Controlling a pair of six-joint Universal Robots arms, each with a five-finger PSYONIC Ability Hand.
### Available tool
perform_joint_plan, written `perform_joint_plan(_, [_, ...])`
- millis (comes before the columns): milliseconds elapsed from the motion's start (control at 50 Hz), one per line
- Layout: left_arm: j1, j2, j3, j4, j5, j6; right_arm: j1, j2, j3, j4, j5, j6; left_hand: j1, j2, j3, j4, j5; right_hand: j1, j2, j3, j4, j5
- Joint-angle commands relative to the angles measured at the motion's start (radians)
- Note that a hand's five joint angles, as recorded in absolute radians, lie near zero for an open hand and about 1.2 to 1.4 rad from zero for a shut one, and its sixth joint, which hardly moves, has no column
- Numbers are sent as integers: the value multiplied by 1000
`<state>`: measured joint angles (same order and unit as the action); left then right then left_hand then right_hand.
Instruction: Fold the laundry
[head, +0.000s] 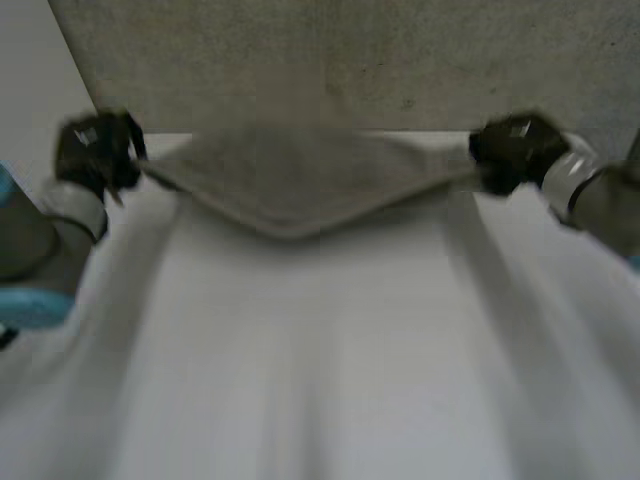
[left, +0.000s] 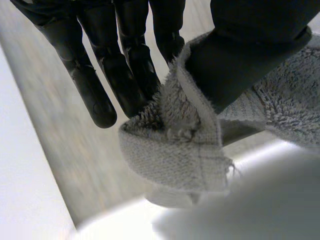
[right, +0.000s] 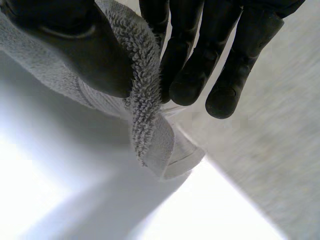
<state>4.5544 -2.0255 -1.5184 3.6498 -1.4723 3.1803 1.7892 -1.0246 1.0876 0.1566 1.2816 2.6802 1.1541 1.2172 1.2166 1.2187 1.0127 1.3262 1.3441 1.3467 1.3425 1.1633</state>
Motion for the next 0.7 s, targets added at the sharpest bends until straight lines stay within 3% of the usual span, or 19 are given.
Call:
perform_joint_plan(20, [2, -140, -132, 67, 26, 128, 2, 117, 155, -114, 21, -120, 242, 179, 180, 178, 209, 70, 52, 50, 54, 58])
perform_joint_plan(140, [18, -116, -200, 64, 43, 347, -4, 78, 196, -103, 25, -175, 242, 179, 180, 178, 209, 70, 52, 50, 54, 58])
perform_joint_plan(320, [100, 31, -281, 53, 136, 402, -21, -127, 261, -23, 16, -198, 242, 179, 180, 178, 209, 70, 52, 50, 54, 58])
perform_joint_plan(460, [126, 239, -428, -60, 308, 411, -83, -218, 302, 254, -4, -347, 242, 179, 180, 178, 209, 70, 52, 50, 54, 58])
perform_joint_plan(520, [152, 376, -489, -172, 425, 440, -134, -255, 363, 432, -21, -516, 242, 179, 180, 178, 209, 70, 52, 50, 54, 58])
perform_joint_plan(540, [152, 376, -490, -172, 426, 440, -148, -276, 395, 502, -36, -607, 242, 179, 180, 178, 209, 70, 52, 50, 54, 58])
perform_joint_plan(580, [254, 488, -529, -285, 551, 486, -168, -302, 415, 553, -48, -678, 242, 179, 180, 178, 209, 70, 52, 50, 54, 58])
perform_joint_plan(600, [255, 488, -529, -286, 552, 486, -192, -322, 422, 567, -63, -721, 242, 179, 180, 178, 209, 70, 52, 50, 54, 58])
perform_joint_plan(640, [346, 544, -549, -377, 657, 527, -214, -333, 420, 560, -74, -726, 242, 179, 180, 178, 209, 70, 52, 50, 54, 58])
perform_joint_plan(700, [373, 550, -554, -410, 691, 544, -232, -336, 388, 523, -105, -689, 242, 179, 180, 178, 209, 70, 52, 50, 54, 58])
